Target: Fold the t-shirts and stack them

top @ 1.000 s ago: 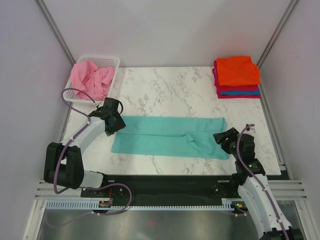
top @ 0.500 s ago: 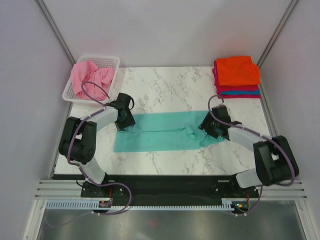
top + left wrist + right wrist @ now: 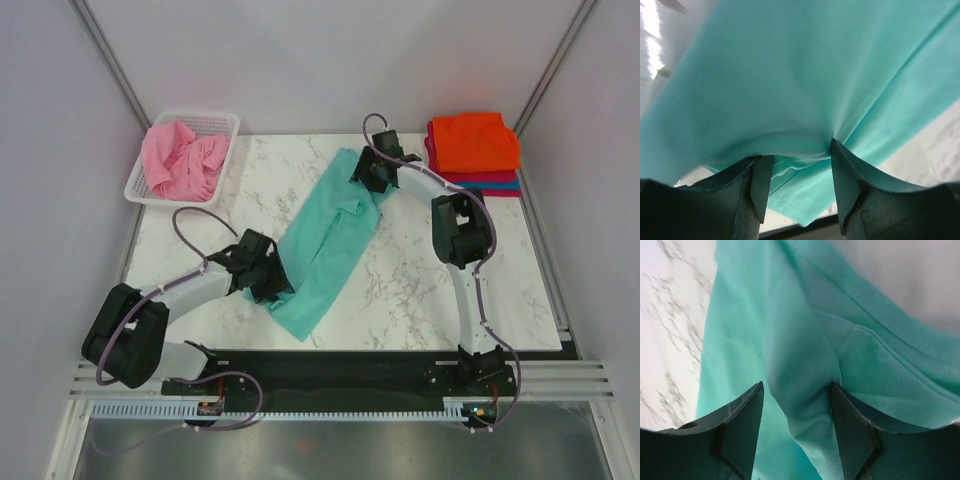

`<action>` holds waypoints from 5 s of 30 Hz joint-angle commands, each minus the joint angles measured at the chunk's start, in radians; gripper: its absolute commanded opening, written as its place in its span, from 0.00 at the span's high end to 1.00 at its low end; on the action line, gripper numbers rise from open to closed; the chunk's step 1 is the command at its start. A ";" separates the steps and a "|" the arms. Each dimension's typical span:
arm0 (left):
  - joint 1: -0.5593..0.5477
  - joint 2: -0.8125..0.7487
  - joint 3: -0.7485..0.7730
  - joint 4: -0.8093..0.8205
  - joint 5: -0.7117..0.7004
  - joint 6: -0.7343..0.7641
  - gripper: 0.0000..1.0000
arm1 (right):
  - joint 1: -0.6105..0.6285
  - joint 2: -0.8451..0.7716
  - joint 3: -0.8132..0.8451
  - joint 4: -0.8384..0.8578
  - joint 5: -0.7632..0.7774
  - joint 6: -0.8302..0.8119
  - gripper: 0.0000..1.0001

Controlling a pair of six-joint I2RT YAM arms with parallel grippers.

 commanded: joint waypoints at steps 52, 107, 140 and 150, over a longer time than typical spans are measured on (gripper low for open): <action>-0.174 -0.424 -0.136 -0.209 -0.279 -0.158 0.36 | 0.580 -1.208 -1.358 0.252 0.144 0.319 0.23; -0.317 -0.685 -0.080 -0.283 -0.001 -0.159 0.98 | 0.844 -1.427 -1.269 -0.015 0.343 0.399 1.00; 0.135 0.343 0.798 -0.233 0.109 0.358 0.98 | 0.163 -0.645 -0.586 0.088 -0.103 -0.167 1.00; 0.171 0.577 0.994 -0.285 0.133 0.368 0.98 | 0.090 -0.476 -0.450 0.119 -0.199 -0.227 1.00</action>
